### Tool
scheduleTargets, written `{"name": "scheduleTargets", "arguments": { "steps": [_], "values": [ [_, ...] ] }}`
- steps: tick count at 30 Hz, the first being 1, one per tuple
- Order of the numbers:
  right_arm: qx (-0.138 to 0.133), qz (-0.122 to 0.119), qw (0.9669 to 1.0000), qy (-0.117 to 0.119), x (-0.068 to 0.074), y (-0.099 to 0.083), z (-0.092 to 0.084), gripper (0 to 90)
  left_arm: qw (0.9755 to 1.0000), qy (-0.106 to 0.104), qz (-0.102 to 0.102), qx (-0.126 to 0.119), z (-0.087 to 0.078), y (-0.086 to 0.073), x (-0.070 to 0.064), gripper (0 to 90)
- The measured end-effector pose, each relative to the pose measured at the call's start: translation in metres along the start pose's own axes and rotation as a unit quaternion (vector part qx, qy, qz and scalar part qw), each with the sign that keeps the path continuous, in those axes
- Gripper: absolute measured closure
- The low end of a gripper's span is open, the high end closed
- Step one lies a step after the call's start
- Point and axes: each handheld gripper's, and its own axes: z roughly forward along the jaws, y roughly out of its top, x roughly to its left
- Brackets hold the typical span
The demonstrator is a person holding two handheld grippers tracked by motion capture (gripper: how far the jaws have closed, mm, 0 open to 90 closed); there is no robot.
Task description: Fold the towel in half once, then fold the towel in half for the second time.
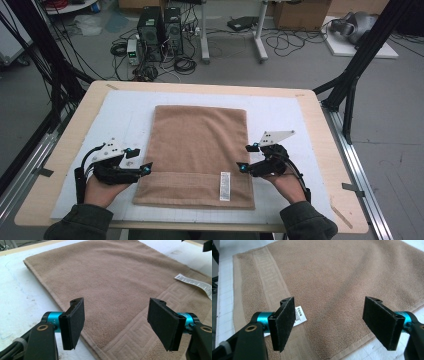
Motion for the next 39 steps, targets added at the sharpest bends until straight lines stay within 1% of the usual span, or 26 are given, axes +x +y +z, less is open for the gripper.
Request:
{"name": "scheduleTargets", "arguments": {
  "steps": [5, 8, 12, 13, 15, 18, 21, 23, 24, 25, 26, 27, 28, 29, 30, 32, 33, 34, 35, 37, 38, 39],
  "values": [
    [0.000, 0.004, 1.0000, -0.003, -0.003, -0.001, -0.001, 25.5, 1.0000, 0.002, 0.000, 0.004, 0.002, 0.000, 0.002, 30.5],
    [0.001, 0.003, 1.0000, -0.005, -0.005, 0.000, -0.001, 25.5, 1.0000, 0.004, 0.003, 0.007, 0.003, 0.004, 0.004, 30.6],
    [0.008, 0.000, 0.9999, -0.013, -0.012, 0.004, -0.003, 25.5, 0.9999, 0.012, 0.008, 0.007, 0.004, 0.014, 0.013, 30.8],
    [0.009, -0.001, 0.9998, -0.015, -0.014, 0.006, -0.003, 25.5, 0.9998, 0.018, 0.007, 0.010, 0.006, 0.018, 0.018, 31.2],
    [0.018, -0.003, 0.9995, -0.024, -0.023, 0.013, -0.005, 25.5, 0.9997, 0.025, 0.001, 0.009, 0.008, 0.024, 0.027, 31.2],
    [0.022, -0.002, 0.9991, -0.037, -0.038, 0.025, -0.007, 25.5, 0.9993, 0.035, 0.002, 0.013, 0.014, 0.037, 0.037, 31.1],
    [0.020, 0.001, 0.9985, -0.051, -0.054, 0.042, -0.008, 25.6, 0.9990, 0.041, -0.003, 0.020, 0.023, 0.056, 0.049, 31.1],
    [0.020, 0.001, 0.9983, -0.055, -0.064, 0.053, -0.007, 25.8, 0.9991, 0.039, -0.013, 0.011, 0.029, 0.068, 0.057, 31.5],
    [0.022, 0.004, 0.9981, -0.058, -0.069, 0.058, -0.007, 25.8, 0.9988, 0.046, -0.017, 0.010, 0.032, 0.073, 0.062, 31.6],
    [0.021, 0.005, 0.9979, -0.062, -0.073, 0.063, -0.006, 25.8, 0.9986, 0.048, -0.017, 0.014, 0.036, 0.078, 0.067, 31.6],
    [0.023, 0.010, 0.9978, -0.061, -0.078, 0.068, -0.005, 25.8, 0.9984, 0.051, -0.019, 0.013, 0.039, 0.083, 0.070, 31.6],
    [0.023, 0.014, 0.9976, -0.063, -0.082, 0.071, -0.003, 25.9, 0.9984, 0.050, -0.027, 0.006, 0.043, 0.085, 0.075, 32.3],
    [0.024, 0.011, 0.9971, -0.071, -0.085, 0.073, 0.000, 26.5, 0.9981, 0.051, -0.036, 0.003, 0.046, 0.087, 0.080, 33.4],
    [0.024, 0.010, 0.9968, -0.075, -0.089, 0.074, 0.003, 27.1, 0.9976, 0.059, -0.037, 0.002, 0.050, 0.087, 0.084, 33.5],
    [0.026, 0.016, 0.9965, -0.078, -0.093, 0.073, 0.006, 27.3, 0.9971, 0.064, -0.041, 0.004, 0.054, 0.086, 0.087, 34.1],
    [0.035, 0.026, 0.9954, -0.085, -0.101, 0.068, 0.016, 27.5, 0.9964, 0.056, -0.063, 0.014, 0.064, 0.080, 0.095, 34.9],
    [0.042, 0.027, 0.9946, -0.090, -0.104, 0.065, 0.022, 28.1, 0.9960, 0.053, -0.069, 0.023, 0.069, 0.076, 0.098, 35.1],
    [0.048, 0.025, 0.9936, -0.099, -0.106, 0.062, 0.027, 28.8, 0.9959, 0.050, -0.069, 0.029, 0.075, 0.071, 0.099, 35.6],
    [0.045, 0.025, 0.9933, -0.103, -0.108, 0.058, 0.032, 29.7, 0.9959, 0.049, -0.070, 0.032, 0.079, 0.067, 0.099, 35.9],
    [0.053, 0.044, 0.9927, -0.098, -0.113, 0.053, 0.042, 30.5, 0.9958, 0.052, -0.062, 0.043, 0.086, 0.058, 0.101, 35.6],
    [0.056, 0.047, 0.9923, -0.100, -0.114, 0.051, 0.047, 31.3, 0.9951, 0.048, -0.069, 0.051, 0.090, 0.054, 0.102, 34.5],
    [0.059, 0.050, 0.9918, -0.102, -0.116, 0.050, 0.051, 31.6, 0.9941, 0.047, -0.071, 0.068, 0.095, 0.051, 0.104, 33.0]
  ]
}}
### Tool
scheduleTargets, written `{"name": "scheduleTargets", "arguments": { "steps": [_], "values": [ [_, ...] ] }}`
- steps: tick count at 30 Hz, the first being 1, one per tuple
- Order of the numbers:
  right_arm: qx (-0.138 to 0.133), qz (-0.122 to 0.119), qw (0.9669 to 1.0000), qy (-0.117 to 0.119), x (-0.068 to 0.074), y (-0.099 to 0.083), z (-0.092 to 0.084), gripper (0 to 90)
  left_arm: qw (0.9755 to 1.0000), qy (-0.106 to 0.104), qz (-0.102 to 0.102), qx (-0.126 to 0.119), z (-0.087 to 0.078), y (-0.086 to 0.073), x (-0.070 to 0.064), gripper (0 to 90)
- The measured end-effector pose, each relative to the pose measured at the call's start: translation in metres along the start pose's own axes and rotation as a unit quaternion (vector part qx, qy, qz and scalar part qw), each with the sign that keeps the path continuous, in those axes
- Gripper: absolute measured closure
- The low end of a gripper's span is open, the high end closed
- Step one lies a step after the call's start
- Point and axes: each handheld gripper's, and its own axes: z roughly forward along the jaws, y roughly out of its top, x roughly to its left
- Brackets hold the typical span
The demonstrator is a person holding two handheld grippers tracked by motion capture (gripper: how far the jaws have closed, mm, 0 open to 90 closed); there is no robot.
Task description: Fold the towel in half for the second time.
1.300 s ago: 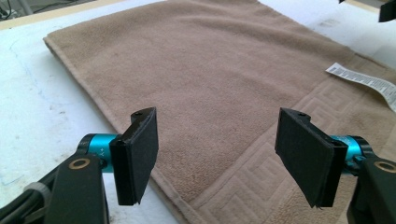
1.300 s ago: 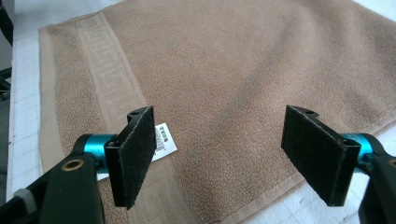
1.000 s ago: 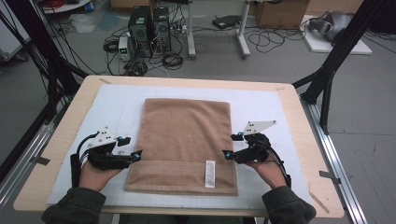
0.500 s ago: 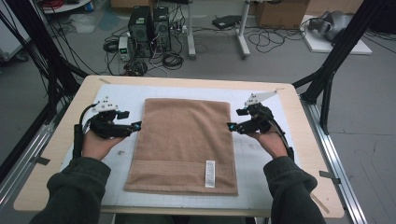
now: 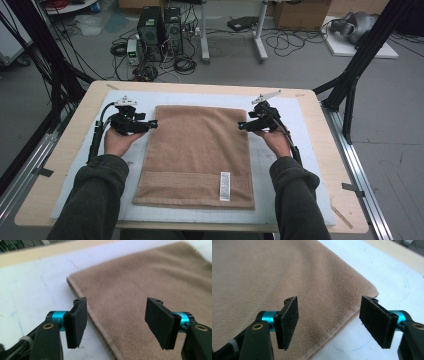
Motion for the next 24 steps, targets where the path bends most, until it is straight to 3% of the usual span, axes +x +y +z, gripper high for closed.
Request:
{"name": "scheduleTargets", "arguments": {
  "steps": [2, 5, 9, 13, 16, 19, 21, 24],
  "values": [
    [0.005, 0.002, 1.0000, -0.008, -0.002, -0.002, 0.007, 32.2, 0.9997, 0.012, 0.003, 0.019, 0.006, -0.003, 0.001, 31.0],
    [0.014, 0.014, 0.9997, -0.014, -0.004, -0.005, 0.017, 32.6, 0.9994, 0.022, 0.008, 0.027, 0.013, -0.004, 0.001, 33.4],
    [0.028, 0.032, 0.9989, -0.022, -0.008, -0.011, 0.027, 32.3, 0.9989, 0.031, -0.003, 0.034, 0.020, -0.008, 0.006, 36.2],
    [0.021, 0.051, 0.9982, -0.026, -0.011, -0.014, 0.031, 35.1, 0.9978, 0.053, 0.011, 0.038, 0.022, -0.011, 0.007, 44.2],
    [0.023, 0.044, 0.9981, -0.036, -0.012, -0.014, 0.033, 36.7, 0.9980, 0.051, 0.004, 0.037, 0.026, -0.011, 0.009, 46.7],
    [0.031, 0.049, 0.9978, -0.033, -0.014, -0.017, 0.039, 38.2, 0.9971, 0.044, 0.003, 0.061, 0.033, -0.015, 0.010, 50.5],
    [0.031, 0.061, 0.9974, -0.022, -0.016, -0.020, 0.041, 40.0, 0.9972, 0.045, 0.001, 0.059, 0.034, -0.016, 0.009, 52.4],
    [0.033, 0.062, 0.9973, -0.023, -0.013, -0.020, 0.041, 45.2, 0.9973, 0.042, -0.004, 0.060, 0.033, -0.016, 0.011, 56.9]
  ]
}}
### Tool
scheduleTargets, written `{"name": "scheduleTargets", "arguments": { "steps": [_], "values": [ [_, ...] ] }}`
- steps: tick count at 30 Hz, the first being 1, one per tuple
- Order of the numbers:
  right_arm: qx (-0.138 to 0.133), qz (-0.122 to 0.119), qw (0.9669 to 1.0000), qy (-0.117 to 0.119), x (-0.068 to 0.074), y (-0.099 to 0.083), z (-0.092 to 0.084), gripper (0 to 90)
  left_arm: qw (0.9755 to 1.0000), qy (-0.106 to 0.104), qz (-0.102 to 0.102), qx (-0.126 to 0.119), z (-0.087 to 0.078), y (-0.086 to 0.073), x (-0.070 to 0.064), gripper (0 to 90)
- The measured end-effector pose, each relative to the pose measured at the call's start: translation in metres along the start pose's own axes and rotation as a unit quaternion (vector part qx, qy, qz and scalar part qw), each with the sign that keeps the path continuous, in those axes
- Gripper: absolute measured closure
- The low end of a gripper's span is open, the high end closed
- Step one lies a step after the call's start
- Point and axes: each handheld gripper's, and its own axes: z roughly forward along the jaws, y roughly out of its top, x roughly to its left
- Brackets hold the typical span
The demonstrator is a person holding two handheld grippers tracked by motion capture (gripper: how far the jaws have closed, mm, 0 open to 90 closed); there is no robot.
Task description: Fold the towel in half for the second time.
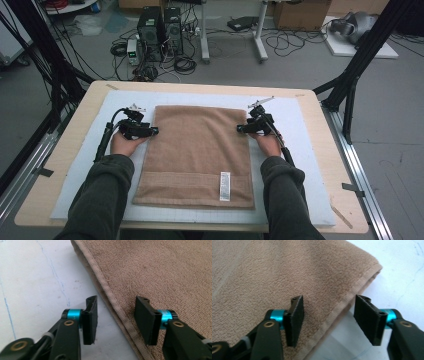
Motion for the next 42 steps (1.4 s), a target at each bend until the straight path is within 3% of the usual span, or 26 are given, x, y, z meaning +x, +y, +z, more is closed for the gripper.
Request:
{"name": "scheduleTargets", "arguments": {
  "steps": [3, 4, 6, 7, 8, 9, 10, 14, 18, 24, 27, 32, 34, 37, 39, 42],
  "values": [
    [-0.015, -0.001, 0.9998, 0.014, 0.002, -0.004, -0.001, 58.9, 0.9999, -0.014, -0.003, -0.002, 0.001, 0.000, -0.001, 65.4],
    [-0.023, 0.009, 0.9994, 0.024, 0.002, -0.007, -0.001, 61.5, 0.9997, -0.021, -0.008, -0.003, 0.001, -0.001, -0.001, 71.1],
    [-0.034, 0.031, 0.9983, 0.034, 0.000, -0.010, -0.001, 63.7, 0.9995, -0.025, -0.020, -0.002, 0.001, 0.000, 0.001, 73.6],
    [-0.033, 0.028, 0.9985, 0.034, 0.000, -0.010, -0.001, 67.5, 0.9993, -0.028, -0.023, -0.002, 0.001, 0.000, 0.002, 74.8],
    [-0.028, 0.025, 0.9984, 0.043, 0.001, -0.009, -0.001, 77.5, 0.9993, -0.028, -0.026, -0.003, 0.001, 0.000, 0.001, 75.9],
    [-0.026, 0.018, 0.9977, 0.060, 0.002, -0.008, 0.000, 80.5, 0.9991, -0.034, -0.026, -0.002, 0.001, 0.000, 0.001, 77.7],
    [-0.025, 0.011, 0.9981, 0.055, 0.004, -0.007, 0.000, 80.9, 0.9991, -0.034, -0.025, -0.002, 0.001, 0.000, 0.001, 82.2],
    [-0.025, 0.016, 0.9975, 0.065, 0.001, -0.007, -0.002, 81.6, 0.9994, -0.029, -0.020, -0.003, 0.000, 0.002, 0.000, 84.4],
    [-0.035, 0.000, 0.9975, 0.062, 0.001, -0.001, -0.013, 82.0, 0.9989, -0.029, -0.020, -0.031, -0.009, 0.006, -0.001, 85.2],
    [-0.059, -0.028, 0.9954, 0.070, 0.007, 0.017, -0.046, 82.0, 0.9955, -0.040, -0.011, -0.086, -0.040, 0.013, -0.007, 85.5],
    [-0.068, -0.035, 0.9929, 0.091, 0.015, 0.018, -0.069, 81.9, 0.9942, -0.045, 0.010, -0.098, -0.061, 0.011, -0.015, 85.5],
    [-0.067, -0.041, 0.9881, 0.132, 0.031, -0.001, -0.096, 81.6, 0.9915, -0.066, 0.030, -0.108, -0.089, -0.019, -0.032, 85.5],
    [-0.050, -0.040, 0.9870, 0.148, 0.039, -0.016, -0.101, 81.3, 0.9917, -0.074, 0.035, -0.099, -0.094, -0.034, -0.038, 85.5],
    [-0.026, -0.053, 0.9865, 0.153, 0.054, -0.036, -0.099, 81.3, 0.9918, -0.078, 0.051, -0.088, -0.098, -0.058, -0.047, 85.5],
    [-0.013, -0.054, 0.9861, 0.156, 0.059, -0.050, -0.094, 81.3, 0.9920, -0.083, 0.047, -0.082, -0.099, -0.072, -0.049, 85.9],
    [0.002, -0.036, 0.9854, 0.166, 0.059, -0.071, -0.081, 81.1, 0.9922, -0.094, 0.038, -0.073, -0.097, -0.089, -0.049, 87.1]
  ]
}}
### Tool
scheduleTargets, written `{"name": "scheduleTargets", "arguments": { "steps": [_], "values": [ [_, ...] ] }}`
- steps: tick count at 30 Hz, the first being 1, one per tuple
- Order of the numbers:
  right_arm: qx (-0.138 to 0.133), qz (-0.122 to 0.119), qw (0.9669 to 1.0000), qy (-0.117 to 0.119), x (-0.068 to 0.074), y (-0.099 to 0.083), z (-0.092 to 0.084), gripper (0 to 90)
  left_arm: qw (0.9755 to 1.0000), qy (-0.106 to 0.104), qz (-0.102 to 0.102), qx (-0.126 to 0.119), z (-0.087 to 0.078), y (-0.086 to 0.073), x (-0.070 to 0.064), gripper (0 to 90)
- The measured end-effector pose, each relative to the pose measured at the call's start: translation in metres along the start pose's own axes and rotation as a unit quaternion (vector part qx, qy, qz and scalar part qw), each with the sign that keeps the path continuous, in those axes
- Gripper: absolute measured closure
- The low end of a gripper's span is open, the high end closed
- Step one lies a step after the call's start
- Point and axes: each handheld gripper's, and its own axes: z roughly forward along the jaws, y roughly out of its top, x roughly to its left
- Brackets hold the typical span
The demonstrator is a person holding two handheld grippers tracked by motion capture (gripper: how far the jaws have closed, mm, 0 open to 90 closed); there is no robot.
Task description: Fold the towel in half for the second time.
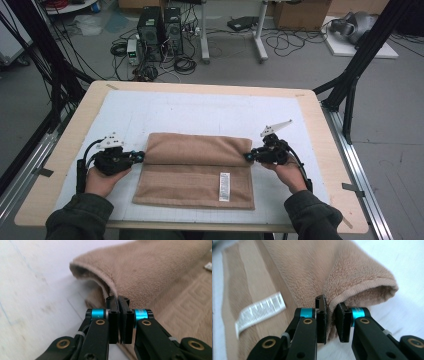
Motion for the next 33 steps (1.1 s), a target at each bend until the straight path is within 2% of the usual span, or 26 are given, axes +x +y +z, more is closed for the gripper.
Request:
{"name": "scheduleTargets", "arguments": {
  "steps": [2, 3, 6, 7, 9, 12, 15, 18, 20, 21, 22, 24, 25, 26, 27, 28, 29, 30, 31, 33],
  "values": [
    [-0.014, 0.015, 0.9997, 0.010, -0.003, -0.009, 0.005, 80.5, 1.0000, -0.003, 0.003, 0.009, 0.001, -0.006, -0.001, 86.6],
    [-0.021, 0.014, 0.9997, 0.009, -0.004, -0.011, 0.005, 78.7, 0.9999, 0.002, 0.004, 0.015, 0.001, -0.007, -0.001, 84.3],
    [-0.029, 0.016, 0.9994, -0.006, -0.004, -0.008, -0.002, 61.4, 0.9999, 0.006, 0.002, 0.015, -0.005, -0.004, 0.002, 71.0],
    [-0.030, 0.018, 0.9994, -0.007, -0.005, -0.007, -0.006, 57.9, 0.9999, 0.008, 0.004, 0.011, -0.008, -0.001, 0.003, 67.3],
    [-0.033, 0.016, 0.9990, -0.027, -0.005, -0.002, -0.014, 47.0, 0.9999, 0.011, 0.005, 0.006, -0.014, 0.007, 0.004, 59.8],
    [-0.041, 0.011, 0.9977, -0.053, -0.005, 0.007, -0.025, 40.0, 0.9999, 0.012, 0.009, -0.006, -0.020, 0.023, 0.007, 54.9],
    [-0.050, 0.011, 0.9964, -0.068, -0.010, 0.019, -0.029, 37.7, 0.9998, 0.019, 0.009, -0.008, -0.014, 0.037, 0.012, 51.7],
    [-0.052, 0.018, 0.9966, -0.062, -0.021, 0.030, -0.018, 34.7, 0.9996, 0.029, 0.000, 0.001, 0.003, 0.050, 0.022, 48.5],
    [-0.045, 0.030, 0.9971, -0.053, -0.028, 0.035, -0.006, 31.1, 0.9997, 0.017, -0.019, 0.002, 0.018, 0.055, 0.029, 47.1],
    [-0.038, 0.040, 0.9976, -0.042, -0.032, 0.037, 0.000, 29.7, 0.9994, 0.007, -0.035, 0.003, 0.025, 0.056, 0.034, 46.3],
    [-0.027, 0.047, 0.9981, -0.029, -0.034, 0.038, 0.007, 29.5, 0.9988, -0.004, -0.047, 0.015, 0.033, 0.058, 0.038, 44.6],
    [-0.009, 0.058, 0.9983, -0.004, -0.037, 0.037, 0.020, 28.4, 0.9978, -0.005, -0.055, 0.036, 0.047, 0.057, 0.042, 42.7],
    [0.002, 0.063, 0.9980, 0.009, -0.038, 0.037, 0.025, 28.9, 0.9968, -0.018, -0.063, 0.045, 0.053, 0.056, 0.043, 42.8],
    [0.014, 0.062, 0.9978, 0.017, -0.038, 0.036, 0.029, 34.6, 0.9958, -0.032, -0.069, 0.051, 0.058, 0.054, 0.044, 44.2],
    [0.024, 0.060, 0.9975, 0.029, -0.037, 0.036, 0.032, 48.1, 0.9951, -0.043, -0.070, 0.056, 0.062, 0.052, 0.044, 50.7],
    [0.028, 0.056, 0.9971, 0.042, -0.036, 0.036, 0.032, 53.2, 0.9947, -0.052, -0.065, 0.061, 0.063, 0.052, 0.043, 61.4],
    [0.025, 0.046, 0.9979, 0.037, -0.033, 0.037, 0.030, 61.1, 0.9954, -0.053, -0.057, 0.057, 0.063, 0.052, 0.041, 72.2],
    [0.021, 0.032, 0.9986, 0.036, -0.031, 0.039, 0.027, 65.4, 0.9967, -0.046, -0.045, 0.051, 0.060, 0.054, 0.038, 81.5],
    [0.016, 0.019, 0.9992, 0.032, -0.028, 0.040, 0.024, 67.9, 0.9978, -0.038, -0.033, 0.043, 0.057, 0.056, 0.036, 83.2],
    [0.009, 0.001, 0.9998, 0.019, -0.021, 0.044, 0.018, 69.4, 0.9989, -0.031, -0.026, 0.022, 0.047, 0.059, 0.032, 84.3]
  ]
}}
